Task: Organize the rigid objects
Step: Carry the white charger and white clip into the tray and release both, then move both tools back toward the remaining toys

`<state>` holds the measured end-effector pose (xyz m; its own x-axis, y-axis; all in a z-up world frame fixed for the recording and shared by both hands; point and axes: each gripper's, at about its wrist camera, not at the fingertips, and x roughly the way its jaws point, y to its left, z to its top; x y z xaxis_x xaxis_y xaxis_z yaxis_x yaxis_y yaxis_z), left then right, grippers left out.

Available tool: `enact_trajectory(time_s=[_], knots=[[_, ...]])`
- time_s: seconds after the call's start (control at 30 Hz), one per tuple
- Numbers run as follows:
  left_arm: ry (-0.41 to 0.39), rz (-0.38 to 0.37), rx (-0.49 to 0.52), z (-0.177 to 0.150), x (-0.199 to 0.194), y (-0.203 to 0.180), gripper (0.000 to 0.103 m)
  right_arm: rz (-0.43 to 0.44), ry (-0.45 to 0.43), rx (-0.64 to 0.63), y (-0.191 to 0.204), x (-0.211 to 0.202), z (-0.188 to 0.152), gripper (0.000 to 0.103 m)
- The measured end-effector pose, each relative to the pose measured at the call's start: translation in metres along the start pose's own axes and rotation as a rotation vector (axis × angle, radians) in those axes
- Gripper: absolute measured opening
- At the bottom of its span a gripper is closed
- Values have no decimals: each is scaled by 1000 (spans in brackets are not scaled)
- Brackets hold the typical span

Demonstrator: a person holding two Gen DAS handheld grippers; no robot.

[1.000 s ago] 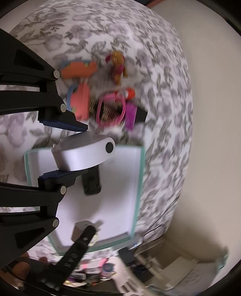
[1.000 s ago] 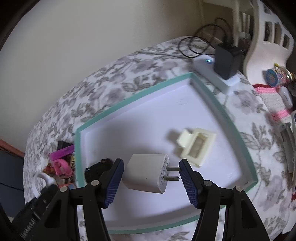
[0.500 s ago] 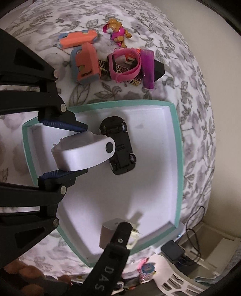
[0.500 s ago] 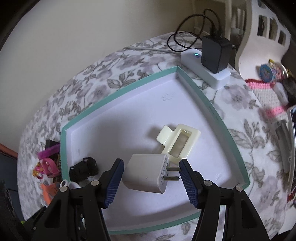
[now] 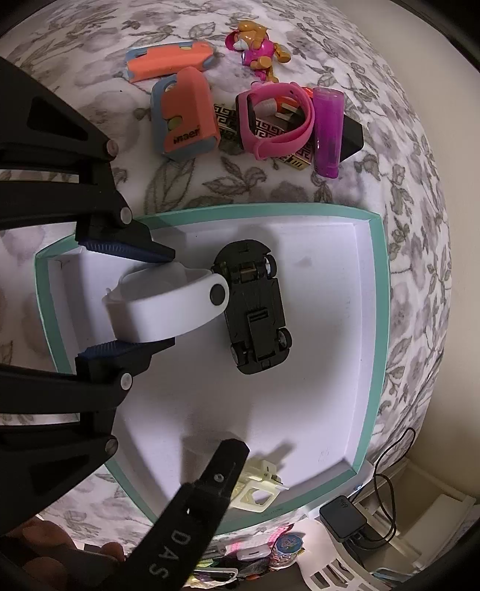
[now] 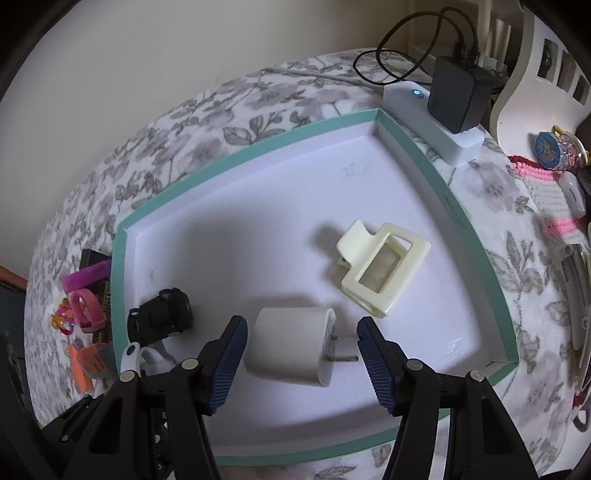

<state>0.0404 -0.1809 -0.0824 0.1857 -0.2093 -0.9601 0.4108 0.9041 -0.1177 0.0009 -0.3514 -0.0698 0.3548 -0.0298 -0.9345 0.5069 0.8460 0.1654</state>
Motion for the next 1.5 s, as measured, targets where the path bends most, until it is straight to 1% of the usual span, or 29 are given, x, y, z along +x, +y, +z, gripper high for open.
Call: enact_trajectory(time_s=[0.23, 0.43, 0.47, 0.5, 0.57, 0.73, 0.87, 1.0, 1.13, 1.17, 1.2, 1.23, 1.27, 1.33, 1.4, 1.47, 1.5], knots=[[4, -1, 8, 3, 3, -3, 41, -2, 16, -9, 2, 5, -2, 65], [6, 18, 38, 5, 4, -12, 42, 2, -2, -16, 4, 1, 1, 65], [2, 15, 42, 5, 3, -14, 44, 3, -7, -18, 5, 0, 2, 65], [-3, 13, 44, 6, 2, -15, 50, 2, -13, -19, 5, -2, 2, 65], [-16, 11, 43, 8, -2, -17, 55, 3, -22, -21, 6, -5, 3, 65], [-53, 3, 28, 13, -14, -15, 55, 4, -60, -12, 6, -15, 6, 65], [-91, 3, 7, 15, -26, -6, 55, 10, -91, -6, 5, -23, 8, 65], [-120, 16, -48, 17, -35, 14, 56, 10, -103, -1, 5, -26, 8, 65], [-160, 69, -108, 20, -44, 35, 57, 1, -92, -8, 6, -23, 7, 65], [-165, 78, -120, 19, -45, 39, 62, -2, -90, -11, 7, -21, 6, 65], [-170, 88, -136, 20, -45, 44, 70, -7, -87, -20, 9, -20, 6, 66], [-173, 100, -154, 21, -46, 49, 73, -10, -86, -27, 10, -20, 5, 66], [-172, 111, -168, 21, -45, 53, 76, -16, -87, -36, 12, -19, 4, 67], [-171, 128, -186, 20, -44, 59, 77, -31, -87, -58, 16, -18, 4, 70], [-168, 143, -202, 19, -42, 63, 85, -38, -87, -73, 19, -16, 3, 74], [-165, 153, -220, 18, -41, 68, 89, -45, -86, -85, 21, -15, 3, 76], [-165, 158, -228, 18, -41, 70, 90, -49, -86, -89, 22, -15, 2, 79]])
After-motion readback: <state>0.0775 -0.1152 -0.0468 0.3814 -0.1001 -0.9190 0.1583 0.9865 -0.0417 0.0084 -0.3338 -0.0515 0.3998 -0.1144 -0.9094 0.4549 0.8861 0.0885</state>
